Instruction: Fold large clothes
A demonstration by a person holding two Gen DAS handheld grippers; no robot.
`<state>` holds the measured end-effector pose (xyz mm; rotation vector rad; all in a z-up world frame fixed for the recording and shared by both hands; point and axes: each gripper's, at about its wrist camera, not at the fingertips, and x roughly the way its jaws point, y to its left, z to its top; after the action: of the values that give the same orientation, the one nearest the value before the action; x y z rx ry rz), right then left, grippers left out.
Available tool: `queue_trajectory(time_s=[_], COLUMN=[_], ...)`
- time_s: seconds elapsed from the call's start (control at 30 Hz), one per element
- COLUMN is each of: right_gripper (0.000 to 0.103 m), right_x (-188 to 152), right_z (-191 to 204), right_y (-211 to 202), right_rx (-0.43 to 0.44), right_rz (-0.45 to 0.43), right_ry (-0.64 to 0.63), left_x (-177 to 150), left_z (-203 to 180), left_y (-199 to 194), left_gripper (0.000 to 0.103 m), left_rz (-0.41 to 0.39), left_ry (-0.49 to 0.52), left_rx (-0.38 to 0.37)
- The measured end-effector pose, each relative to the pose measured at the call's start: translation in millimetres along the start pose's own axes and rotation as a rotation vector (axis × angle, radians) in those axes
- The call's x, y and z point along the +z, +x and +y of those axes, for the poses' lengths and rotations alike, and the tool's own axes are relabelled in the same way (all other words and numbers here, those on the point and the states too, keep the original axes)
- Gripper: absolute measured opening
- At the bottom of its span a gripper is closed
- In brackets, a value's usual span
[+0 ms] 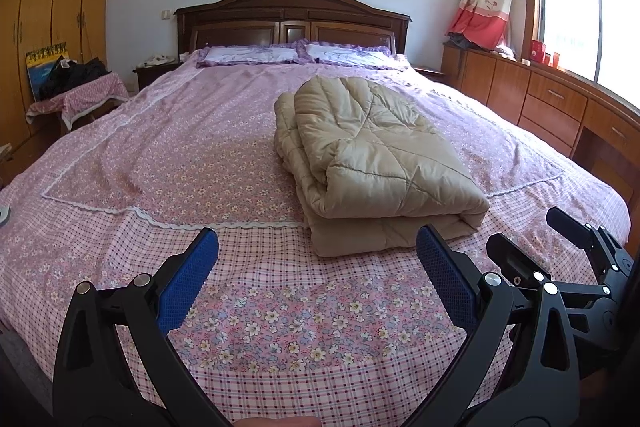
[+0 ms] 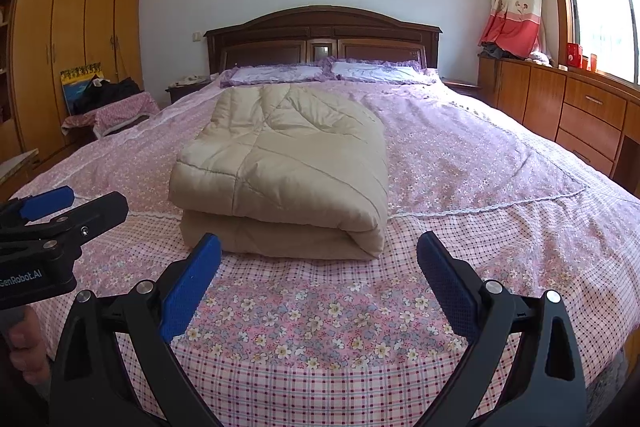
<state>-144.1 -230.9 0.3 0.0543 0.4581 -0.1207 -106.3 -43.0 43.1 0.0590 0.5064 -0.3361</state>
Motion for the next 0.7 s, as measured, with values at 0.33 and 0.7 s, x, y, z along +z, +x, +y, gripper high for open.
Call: queue_trajectory(time_s=[0.33, 0.7], right_gripper=[0.094, 0.094], right_x=[-1.9, -1.8], right_z=[0.5, -0.6], right_y=[-1.2, -0.5], right_rx=[0.001, 0.007], right_rz=[0.003, 0.005], right_ry=[0.006, 0.003], left_x=[-0.6, -2.8], left_z=[2.7, -3.4], left_y=[0.1, -2.2], left_gripper=[0.099, 0.099], left_rz=[0.006, -0.008], left_ry=[-0.019, 0.015], left_rx=[-0.007, -0.015])
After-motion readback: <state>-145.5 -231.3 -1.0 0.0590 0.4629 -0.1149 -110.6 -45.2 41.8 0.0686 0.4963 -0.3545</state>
